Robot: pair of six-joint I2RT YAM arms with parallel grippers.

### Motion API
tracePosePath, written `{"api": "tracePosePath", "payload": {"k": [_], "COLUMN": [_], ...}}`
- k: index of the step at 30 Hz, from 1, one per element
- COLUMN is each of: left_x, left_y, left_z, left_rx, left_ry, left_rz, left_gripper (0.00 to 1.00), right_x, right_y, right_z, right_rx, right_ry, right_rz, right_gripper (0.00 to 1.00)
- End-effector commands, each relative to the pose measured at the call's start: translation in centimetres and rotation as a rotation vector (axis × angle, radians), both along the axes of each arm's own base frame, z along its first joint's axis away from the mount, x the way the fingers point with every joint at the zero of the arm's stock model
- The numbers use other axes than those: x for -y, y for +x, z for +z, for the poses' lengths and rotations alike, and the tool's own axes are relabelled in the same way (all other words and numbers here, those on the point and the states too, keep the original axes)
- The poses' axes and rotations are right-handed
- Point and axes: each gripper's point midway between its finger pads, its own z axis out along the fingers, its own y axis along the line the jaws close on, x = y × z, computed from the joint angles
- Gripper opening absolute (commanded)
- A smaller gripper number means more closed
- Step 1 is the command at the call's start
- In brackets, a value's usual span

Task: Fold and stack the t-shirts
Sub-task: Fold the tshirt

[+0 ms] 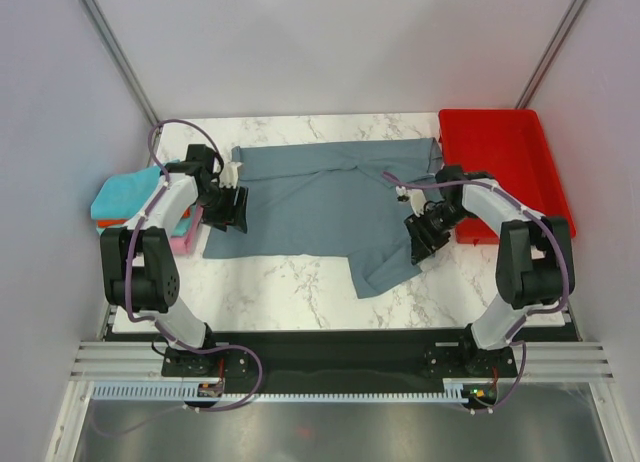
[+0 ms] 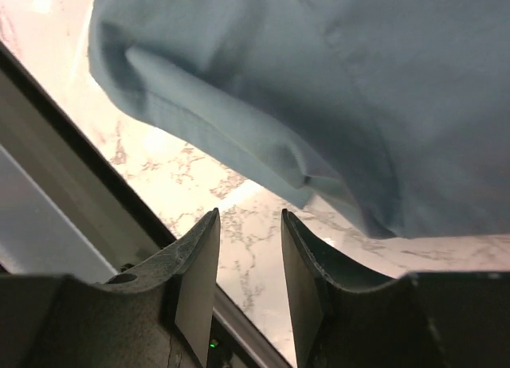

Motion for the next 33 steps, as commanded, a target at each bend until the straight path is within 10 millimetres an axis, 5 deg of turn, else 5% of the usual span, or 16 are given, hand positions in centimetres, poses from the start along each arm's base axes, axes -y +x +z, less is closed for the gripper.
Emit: {"api": "tracePosePath", "payload": {"k": [1,12,33], "left_x": [-0.3,-2.4,-2.5], "left_y": [0.0,-0.8,-0.9], "left_z": [0.6,-1.6,-1.1], "left_rx": [0.012,-0.06,-0.047], "left_ry": [0.017,0.044,0.049], "left_rz": [0.031,0.14,0.14], "left_gripper": [0.67,0.69,0.68], "right_x": [-1.1,0.7,1.9], "right_y": [-0.6,-2.6,-0.3], "right_z": [2.0,-0.5,-5.6], "right_rx": [-0.055,-0.177,-0.19], "right_ry": [0.081,0.009,-0.083], "right_rz": [-0.02,-0.051,-0.108], "right_gripper": [0.44,0.44,0.42]}}
